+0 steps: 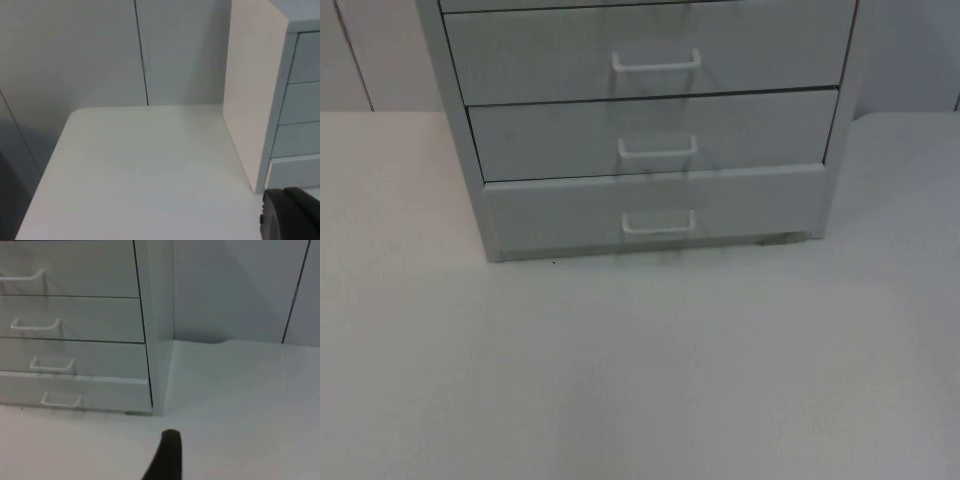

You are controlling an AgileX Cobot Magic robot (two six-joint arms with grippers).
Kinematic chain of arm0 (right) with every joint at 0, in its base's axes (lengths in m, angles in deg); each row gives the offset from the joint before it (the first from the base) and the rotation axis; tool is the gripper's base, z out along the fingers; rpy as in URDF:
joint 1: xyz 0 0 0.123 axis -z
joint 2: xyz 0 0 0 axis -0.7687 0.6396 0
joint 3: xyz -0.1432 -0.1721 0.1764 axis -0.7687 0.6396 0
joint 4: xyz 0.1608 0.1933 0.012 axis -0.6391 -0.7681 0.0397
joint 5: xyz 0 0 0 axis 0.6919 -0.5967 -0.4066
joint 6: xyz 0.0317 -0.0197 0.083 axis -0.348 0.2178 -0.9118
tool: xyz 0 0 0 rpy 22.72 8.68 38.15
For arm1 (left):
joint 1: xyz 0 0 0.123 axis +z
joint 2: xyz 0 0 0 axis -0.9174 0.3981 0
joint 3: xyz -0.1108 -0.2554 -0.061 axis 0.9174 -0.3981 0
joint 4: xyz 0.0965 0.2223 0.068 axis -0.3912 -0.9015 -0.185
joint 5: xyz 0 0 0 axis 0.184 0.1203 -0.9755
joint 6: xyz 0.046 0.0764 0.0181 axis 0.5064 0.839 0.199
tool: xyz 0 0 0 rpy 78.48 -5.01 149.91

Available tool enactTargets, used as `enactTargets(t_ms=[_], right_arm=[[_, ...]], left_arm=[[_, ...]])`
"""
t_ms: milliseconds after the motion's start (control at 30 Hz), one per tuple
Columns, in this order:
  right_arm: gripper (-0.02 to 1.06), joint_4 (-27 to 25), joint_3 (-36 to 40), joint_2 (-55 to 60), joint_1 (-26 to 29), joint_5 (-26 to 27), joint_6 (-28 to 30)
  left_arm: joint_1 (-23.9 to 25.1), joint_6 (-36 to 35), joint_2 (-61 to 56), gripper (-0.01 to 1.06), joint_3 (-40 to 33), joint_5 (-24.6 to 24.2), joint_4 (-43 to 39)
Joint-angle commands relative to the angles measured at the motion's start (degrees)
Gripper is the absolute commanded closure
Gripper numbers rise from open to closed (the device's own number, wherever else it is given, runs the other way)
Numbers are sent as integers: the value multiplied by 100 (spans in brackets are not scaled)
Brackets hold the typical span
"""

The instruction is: Open the drawer with the left hand, place the block into the drawer with the right hand, then close the drawer with the left hand.

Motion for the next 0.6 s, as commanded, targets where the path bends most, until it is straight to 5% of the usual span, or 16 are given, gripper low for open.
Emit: enactTargets(t_ms=[0,167,400,567], right_arm=[[31,-34,72,-267,3,-182,43],[31,60,92,-686,3,-791,-98],[31,1371,92,-991,-113,-1400,-1462],[31,1554,290,-1244,-512,-1799,-1492]], left_arm=[[6,0,-294,105,-61,-257,40],[6,-100,-939,105,-394,-416,0],[6,-235,-1154,105,-760,-871,-333],[6,-278,-1154,105,-784,-906,-333]])
